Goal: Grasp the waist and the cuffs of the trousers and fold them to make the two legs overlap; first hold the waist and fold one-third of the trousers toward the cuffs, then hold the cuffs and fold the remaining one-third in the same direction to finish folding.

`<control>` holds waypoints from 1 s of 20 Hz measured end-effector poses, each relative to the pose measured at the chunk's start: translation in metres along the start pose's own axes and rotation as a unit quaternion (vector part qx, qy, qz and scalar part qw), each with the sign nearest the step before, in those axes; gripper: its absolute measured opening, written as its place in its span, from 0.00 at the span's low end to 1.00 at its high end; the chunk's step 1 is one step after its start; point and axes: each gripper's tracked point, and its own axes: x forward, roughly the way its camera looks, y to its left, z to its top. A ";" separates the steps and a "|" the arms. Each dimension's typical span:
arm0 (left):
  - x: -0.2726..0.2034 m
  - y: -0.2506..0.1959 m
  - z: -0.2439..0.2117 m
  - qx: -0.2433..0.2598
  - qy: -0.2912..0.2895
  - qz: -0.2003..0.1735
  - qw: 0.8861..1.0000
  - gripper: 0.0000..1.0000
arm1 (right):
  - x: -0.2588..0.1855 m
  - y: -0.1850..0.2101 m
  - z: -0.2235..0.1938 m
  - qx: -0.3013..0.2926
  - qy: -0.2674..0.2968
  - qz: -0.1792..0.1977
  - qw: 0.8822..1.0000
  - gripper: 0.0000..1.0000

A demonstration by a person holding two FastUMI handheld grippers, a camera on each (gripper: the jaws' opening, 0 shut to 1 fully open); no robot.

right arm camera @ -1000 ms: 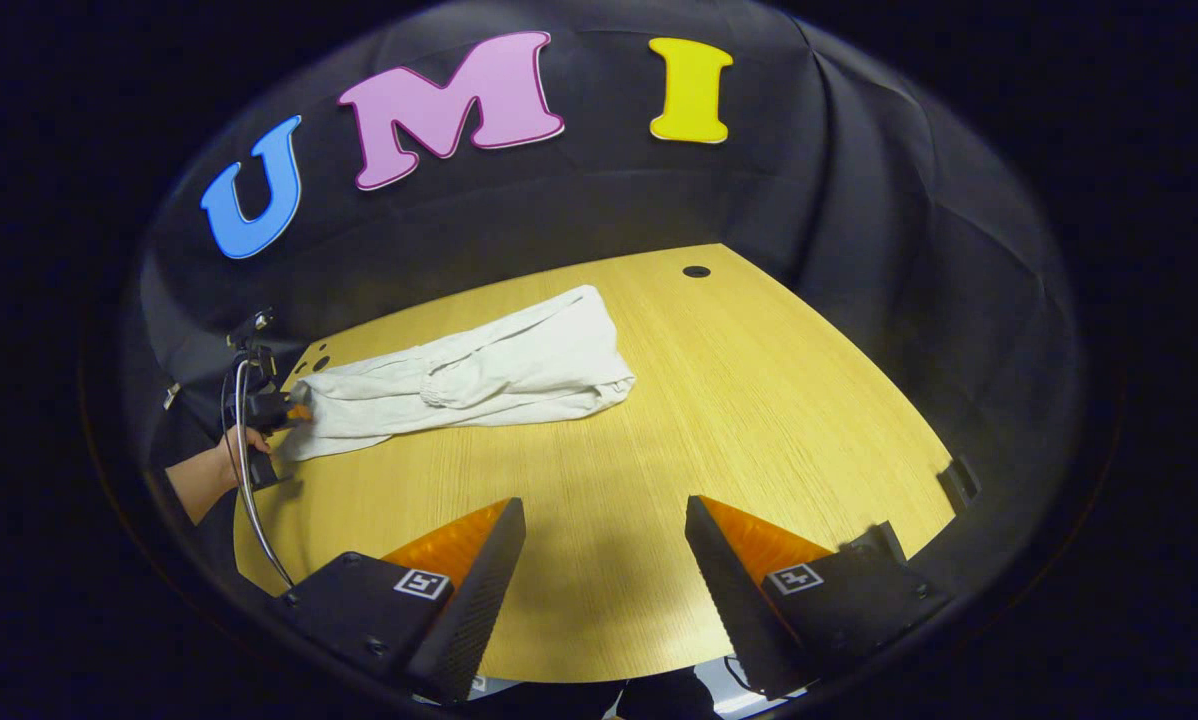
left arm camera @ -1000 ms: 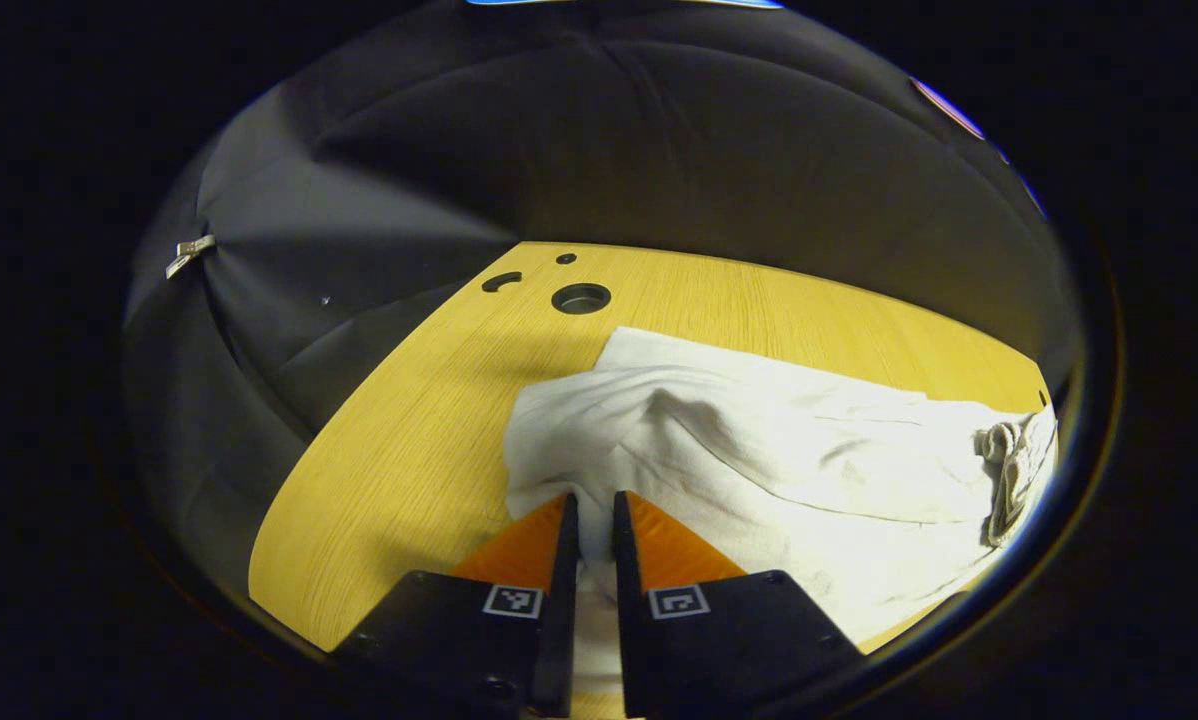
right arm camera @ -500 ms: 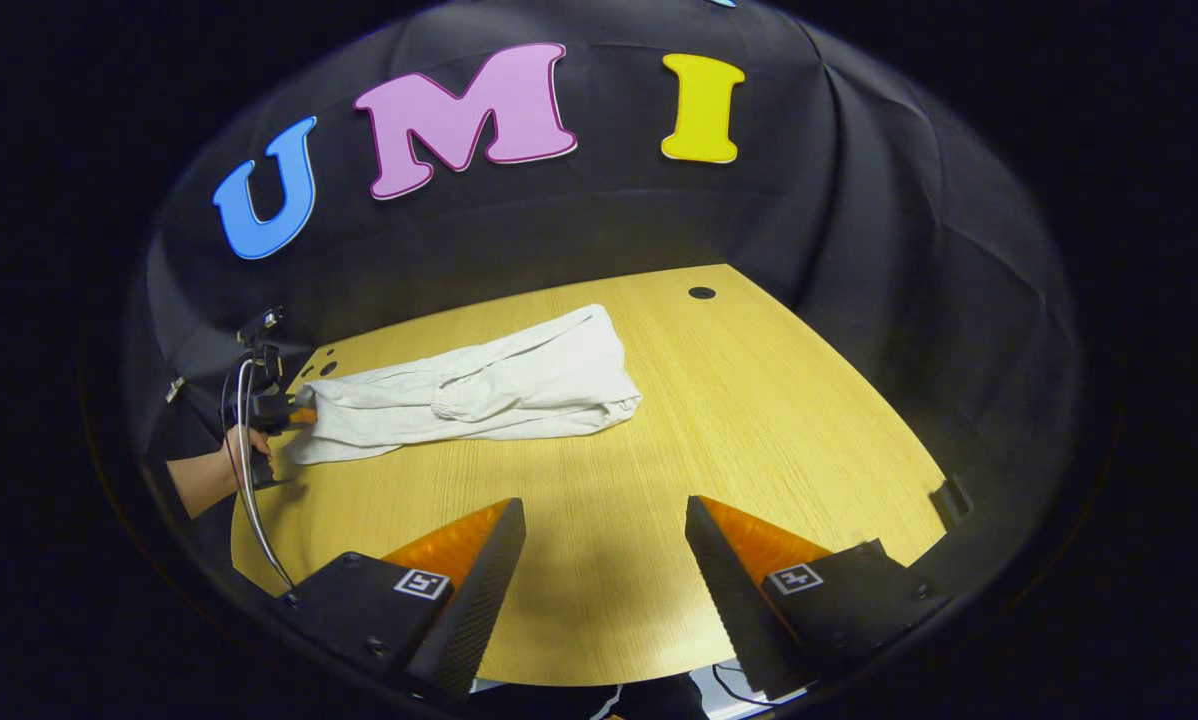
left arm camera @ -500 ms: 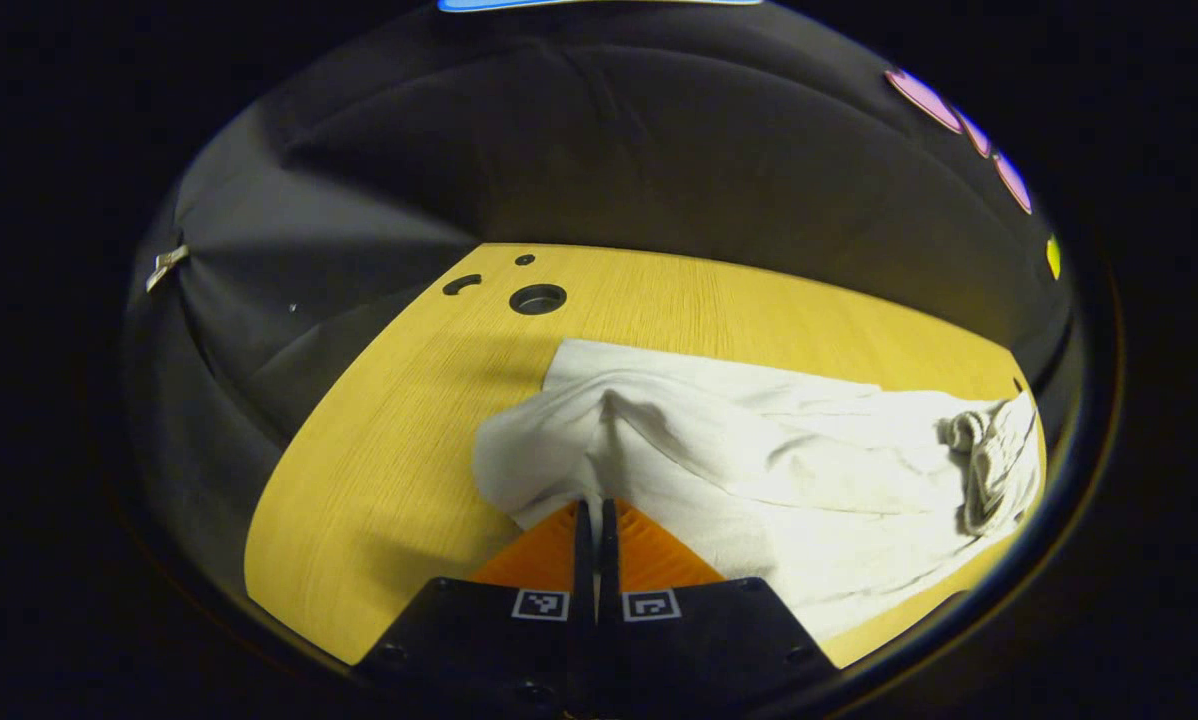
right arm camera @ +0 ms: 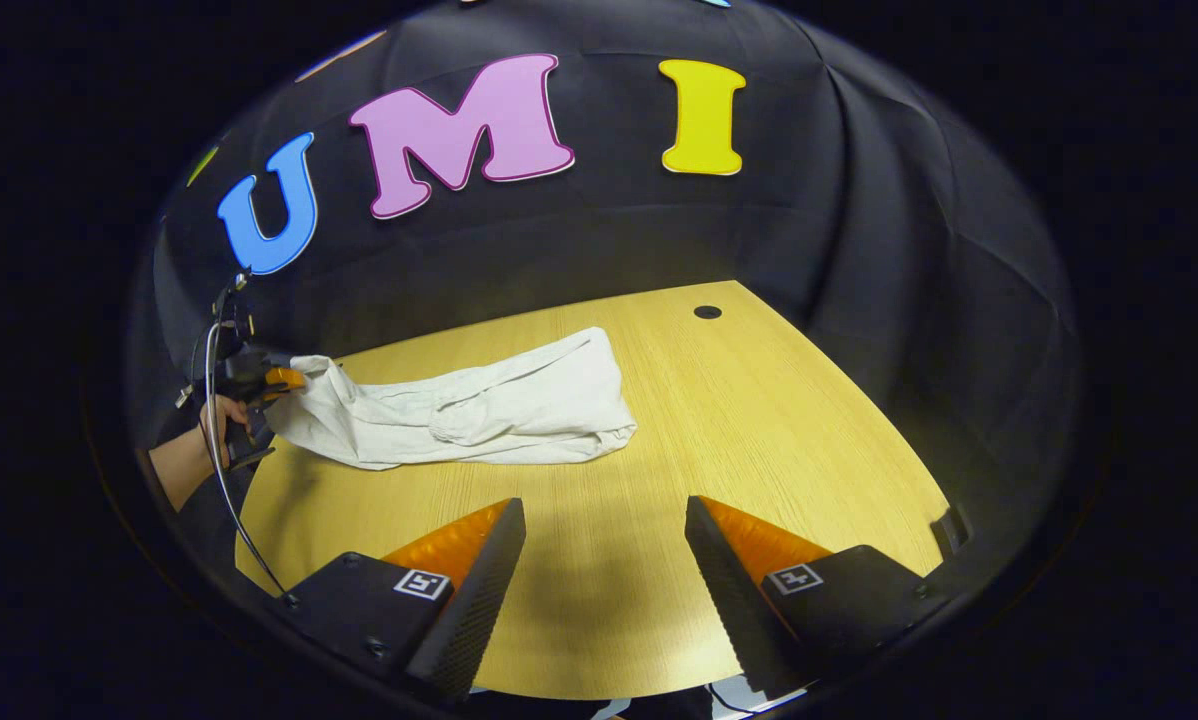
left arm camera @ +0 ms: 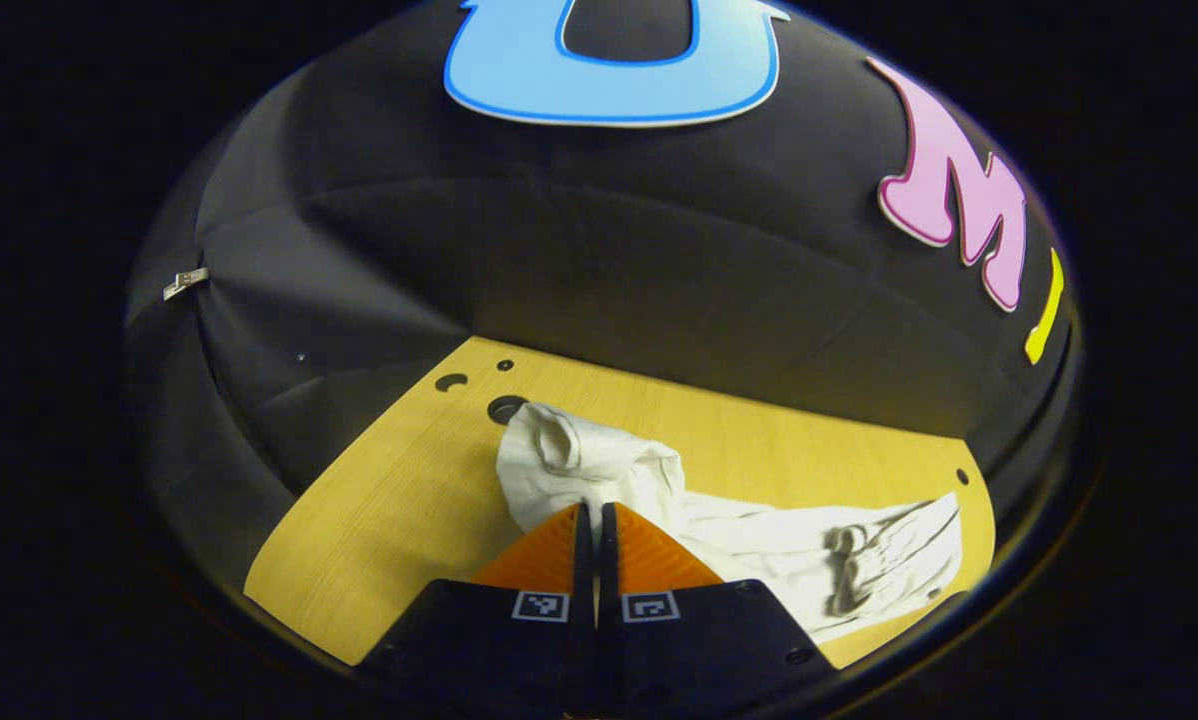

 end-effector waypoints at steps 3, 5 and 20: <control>-0.015 -0.041 0.022 -0.019 -0.012 -0.017 1.000 0.05 | 0.008 -0.009 0.019 -0.010 -0.016 0.010 1.000 0.99; -0.025 -0.074 0.034 -0.026 -0.021 -0.034 0.999 0.05 | 0.012 -0.015 0.024 -0.019 -0.020 0.016 0.999 0.99; -0.065 -0.359 -0.012 0.013 -0.019 -0.159 0.987 0.05 | 0.028 -0.093 0.040 0.009 -0.023 0.032 0.999 0.98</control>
